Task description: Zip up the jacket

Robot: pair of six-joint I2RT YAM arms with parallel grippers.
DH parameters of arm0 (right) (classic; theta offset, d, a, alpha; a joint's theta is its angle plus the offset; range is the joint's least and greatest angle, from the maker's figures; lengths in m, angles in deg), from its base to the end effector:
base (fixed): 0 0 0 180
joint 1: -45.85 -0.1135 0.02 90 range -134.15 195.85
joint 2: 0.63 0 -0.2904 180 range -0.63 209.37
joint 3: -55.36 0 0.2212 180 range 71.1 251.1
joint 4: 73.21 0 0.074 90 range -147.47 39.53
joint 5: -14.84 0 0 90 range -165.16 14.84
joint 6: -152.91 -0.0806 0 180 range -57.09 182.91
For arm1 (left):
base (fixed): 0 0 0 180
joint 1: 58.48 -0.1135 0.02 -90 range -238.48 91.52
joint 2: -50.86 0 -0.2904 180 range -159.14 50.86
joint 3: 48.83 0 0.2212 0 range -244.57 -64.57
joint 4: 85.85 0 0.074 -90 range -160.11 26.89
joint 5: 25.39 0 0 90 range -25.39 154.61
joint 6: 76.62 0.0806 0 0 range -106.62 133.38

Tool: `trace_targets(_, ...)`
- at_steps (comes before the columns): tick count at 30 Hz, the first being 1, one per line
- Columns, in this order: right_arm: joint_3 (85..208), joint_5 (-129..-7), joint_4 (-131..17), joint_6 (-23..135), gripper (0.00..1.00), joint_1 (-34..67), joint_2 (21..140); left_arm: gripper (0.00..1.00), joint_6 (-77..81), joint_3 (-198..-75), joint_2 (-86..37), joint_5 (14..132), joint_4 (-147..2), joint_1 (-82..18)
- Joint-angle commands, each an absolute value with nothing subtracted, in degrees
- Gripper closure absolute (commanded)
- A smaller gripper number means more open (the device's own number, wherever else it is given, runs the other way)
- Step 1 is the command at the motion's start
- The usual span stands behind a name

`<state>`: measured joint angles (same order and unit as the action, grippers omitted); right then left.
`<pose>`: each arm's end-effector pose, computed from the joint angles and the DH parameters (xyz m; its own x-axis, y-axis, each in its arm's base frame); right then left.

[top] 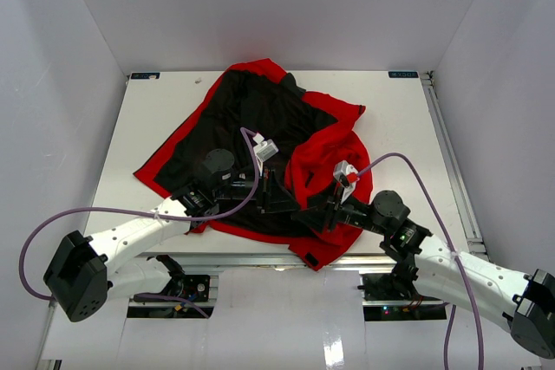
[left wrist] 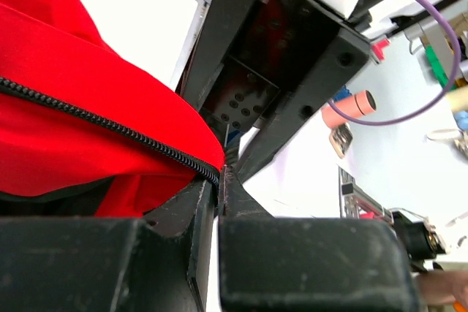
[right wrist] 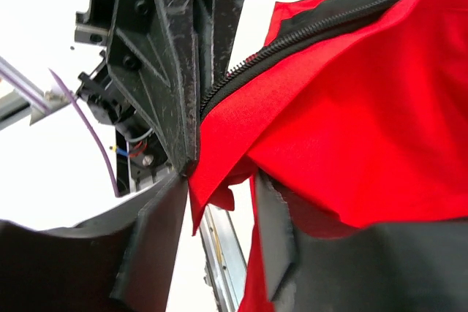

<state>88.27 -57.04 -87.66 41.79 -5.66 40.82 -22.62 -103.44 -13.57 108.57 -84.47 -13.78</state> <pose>0.0867 0.1494 0.2884 -0.2776 0.2011 -0.9394 -0.8966 0.2969 0.3285 0.1327 -0.2101 0.3121 -0.6938 0.0913 -0.7144 0.7200 0.1067 -0.6857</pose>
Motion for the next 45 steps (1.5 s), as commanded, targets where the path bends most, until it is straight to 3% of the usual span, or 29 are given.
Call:
trace_targets(1,90.73,-53.05,-90.92,44.95,0.57,-5.77,40.79,1.00,-23.03,-103.46,-12.97,112.66,-87.80,-13.99)
trace_targets(5,90.34,-52.34,-90.86,44.82,0.64,-5.74,40.37,1.00,-22.85,-103.55,-12.69,112.65,-86.99,-14.01)
trace_targets(12,89.05,-52.94,-90.56,44.19,0.61,-5.73,37.07,1.00,-21.92,-103.86,-12.56,111.56,-85.10,-14.19)
trace_targets(23,90.00,-53.61,-87.39,44.01,0.65,-5.74,37.59,1.00,-21.34,-104.04,-12.77,110.40,-84.16,-14.27)
trace_targets(28,89.81,-54.47,-86.54,44.26,0.72,-5.73,37.36,1.00,-21.34,-103.96,-12.51,110.32,-84.08,-14.27)
trace_targets(34,89.74,-54.05,-85.95,44.37,0.73,-5.66,37.08,1.00,-21.70,-104.12,-12.51,110.23,-84.18,-14.27)
trace_targets(40,89.82,-53.27,-85.86,44.54,0.85,-5.74,37.60,1.00,-22.13,-104.03,-12.68,110.67,-85.05,-14.27)
trace_targets(45,89.90,-52.62,-85.70,44.54,0.77,-5.73,37.68,1.00,-22.39,-104.02,-12.84,111.08,-85.34,-14.27)
